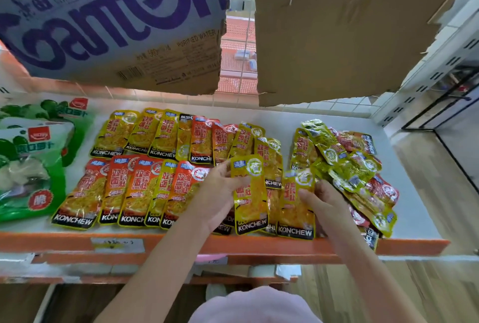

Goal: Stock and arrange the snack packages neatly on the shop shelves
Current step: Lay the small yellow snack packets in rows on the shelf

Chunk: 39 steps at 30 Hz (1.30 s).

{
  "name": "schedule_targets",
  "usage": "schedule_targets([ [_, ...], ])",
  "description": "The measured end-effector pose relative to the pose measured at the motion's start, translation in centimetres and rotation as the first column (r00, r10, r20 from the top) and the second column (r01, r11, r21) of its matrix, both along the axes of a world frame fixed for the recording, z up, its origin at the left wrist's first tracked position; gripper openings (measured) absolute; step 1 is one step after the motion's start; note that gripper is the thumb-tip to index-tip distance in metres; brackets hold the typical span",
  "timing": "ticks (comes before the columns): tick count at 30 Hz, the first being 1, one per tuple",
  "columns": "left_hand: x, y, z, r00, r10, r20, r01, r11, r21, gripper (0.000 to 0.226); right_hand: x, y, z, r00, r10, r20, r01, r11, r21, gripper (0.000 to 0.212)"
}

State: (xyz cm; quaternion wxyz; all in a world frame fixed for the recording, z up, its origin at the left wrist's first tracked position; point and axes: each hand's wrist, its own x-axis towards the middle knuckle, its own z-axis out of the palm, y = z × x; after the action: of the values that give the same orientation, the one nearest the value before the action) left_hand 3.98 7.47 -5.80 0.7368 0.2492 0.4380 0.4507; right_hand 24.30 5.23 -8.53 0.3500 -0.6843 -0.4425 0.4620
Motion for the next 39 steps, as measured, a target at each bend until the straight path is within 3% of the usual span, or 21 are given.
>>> schedule_targets([
  [2,0.8,0.2,-0.9,0.988,-0.081,-0.130,0.084,0.996,0.022,0.033,0.8,-0.2,0.0,0.996,-0.075,0.039,0.075,0.997,0.005,0.022],
  [4,1.7,0.6,-1.8,0.925,-0.135,-0.356,0.173,0.982,0.078,0.041,1.1,-0.2,0.3,0.990,-0.101,0.100,0.099,0.995,0.024,0.020],
  [7,2.7,1.1,-2.7,0.704,-0.082,-0.705,0.281,0.944,0.171,0.056,1.3,-0.1,0.3,0.974,-0.090,0.207,0.082,0.996,0.046,0.019],
  [9,3.1,0.9,-3.2,0.586,-0.008,-0.810,0.346,0.907,0.241,0.065,1.1,0.0,0.2,0.942,-0.048,0.332,0.031,0.998,0.056,0.025],
  [11,3.3,0.6,-3.5,0.520,0.081,-0.851,0.414,0.847,0.334,0.061,0.7,0.0,0.1,0.902,-0.020,0.431,-0.018,0.996,0.084,0.029],
  [14,3.0,0.2,-3.8,0.435,0.133,-0.890,0.506,0.782,0.364,0.044,0.4,0.3,0.1,0.892,-0.009,0.452,-0.046,0.993,0.110,0.028],
  [18,2.9,0.9,-3.6,0.323,0.218,-0.921,0.571,0.731,0.373,0.037,0.5,1.1,0.4,0.946,-0.106,0.305,0.054,0.983,0.174,0.028],
  [21,3.4,3.5,-2.8,0.182,0.300,-0.936,0.696,0.634,0.338,0.035,0.3,1.4,1.0,0.981,-0.117,0.154,0.090,0.981,0.172,0.025],
  [23,4.0,5.3,-2.5,0.063,0.270,-0.961,0.787,0.579,0.215,0.040,0.0,1.2,0.8,0.953,0.019,0.301,-0.069,0.986,0.155,0.026],
  [25,4.7,6.6,-2.6,-0.059,0.233,-0.971,0.819,0.567,0.086,0.043,-0.3,1.0,0.5,0.789,0.116,0.604,-0.248,0.959,0.139,0.026],
  [27,5.4,7.3,-3.0,-0.135,0.229,-0.964,0.820,0.572,0.021,0.045,-0.2,1.1,0.3,0.645,0.121,0.754,-0.314,0.942,0.117,0.031],
  [32,6.7,7.6,-3.4,-0.134,0.172,-0.976,0.770,0.638,0.007,0.049,1.0,2.2,0.2,0.576,0.205,0.792,-0.402,0.914,0.056,0.036],
  [36,6.9,5.9,-3.1,0.062,0.213,-0.975,0.676,0.709,0.198,0.045,3.9,3.5,0.4,0.621,0.159,0.767,-0.407,0.902,0.143,0.032],
  [39,6.9,3.8,-3.3,0.060,0.238,-0.969,0.725,0.657,0.206,0.046,6.4,5.6,0.7,0.646,0.109,0.755,-0.332,0.932,0.149,0.032],
])
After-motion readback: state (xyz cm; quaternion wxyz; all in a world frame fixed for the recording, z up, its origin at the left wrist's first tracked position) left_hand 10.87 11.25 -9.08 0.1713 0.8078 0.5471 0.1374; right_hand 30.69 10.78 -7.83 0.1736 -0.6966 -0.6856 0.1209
